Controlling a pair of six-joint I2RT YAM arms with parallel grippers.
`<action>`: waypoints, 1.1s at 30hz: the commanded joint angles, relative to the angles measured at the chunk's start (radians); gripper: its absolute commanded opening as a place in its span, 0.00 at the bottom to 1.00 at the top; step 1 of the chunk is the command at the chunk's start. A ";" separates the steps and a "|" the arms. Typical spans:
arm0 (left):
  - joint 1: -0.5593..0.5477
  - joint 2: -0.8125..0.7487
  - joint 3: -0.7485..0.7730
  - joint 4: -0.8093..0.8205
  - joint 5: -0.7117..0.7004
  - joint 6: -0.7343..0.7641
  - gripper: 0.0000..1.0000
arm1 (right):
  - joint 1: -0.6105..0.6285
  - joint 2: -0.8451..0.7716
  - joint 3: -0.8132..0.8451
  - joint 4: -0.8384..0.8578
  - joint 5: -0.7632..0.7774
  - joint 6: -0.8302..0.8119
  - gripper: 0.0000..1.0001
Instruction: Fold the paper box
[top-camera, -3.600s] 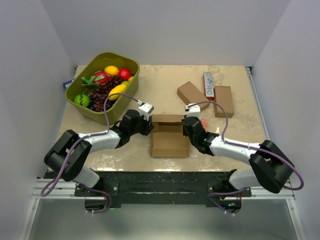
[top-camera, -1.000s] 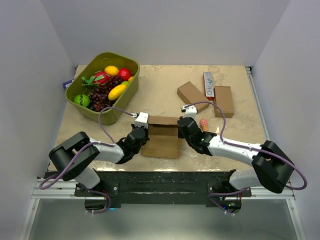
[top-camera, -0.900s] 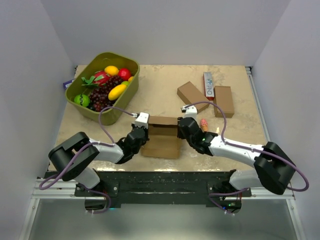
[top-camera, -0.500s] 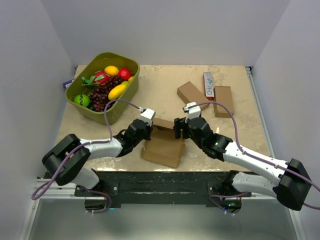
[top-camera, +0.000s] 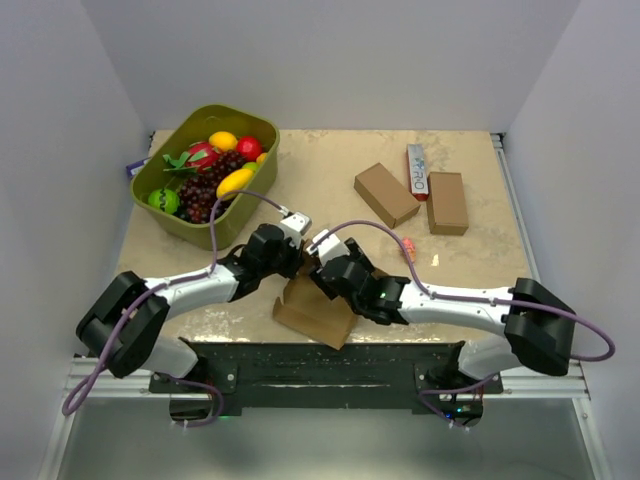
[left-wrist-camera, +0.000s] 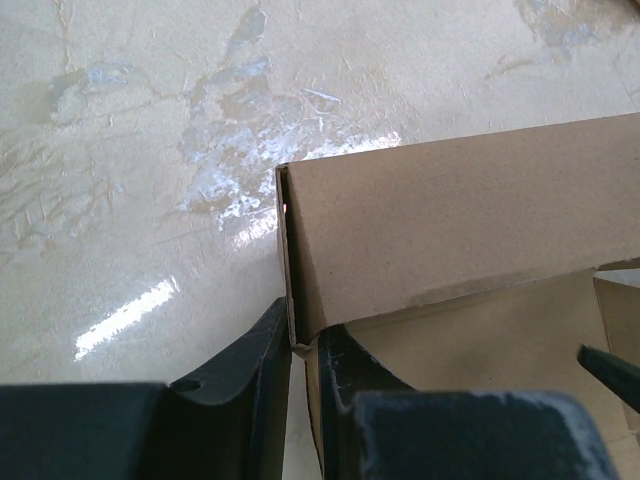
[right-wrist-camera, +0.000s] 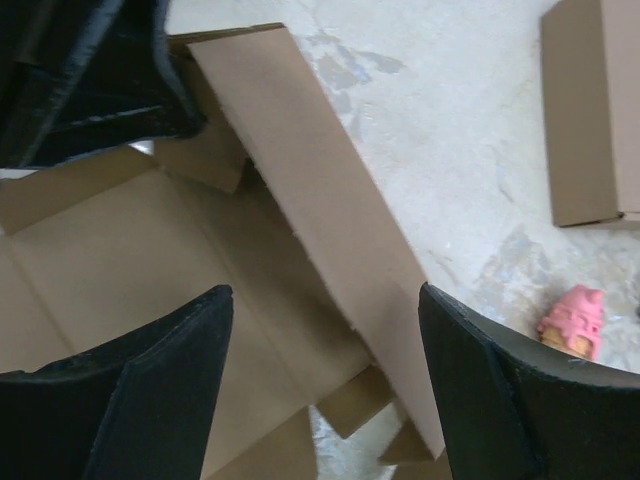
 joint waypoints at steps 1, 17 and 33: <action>0.007 -0.023 0.016 -0.094 0.040 0.032 0.00 | 0.017 0.045 0.058 0.028 0.194 -0.055 0.73; 0.024 -0.061 -0.108 0.124 0.014 0.059 0.31 | 0.068 0.198 0.081 0.031 0.319 -0.126 0.15; 0.059 0.008 -0.181 0.414 0.100 0.105 0.52 | 0.082 0.221 0.084 0.034 0.305 -0.132 0.07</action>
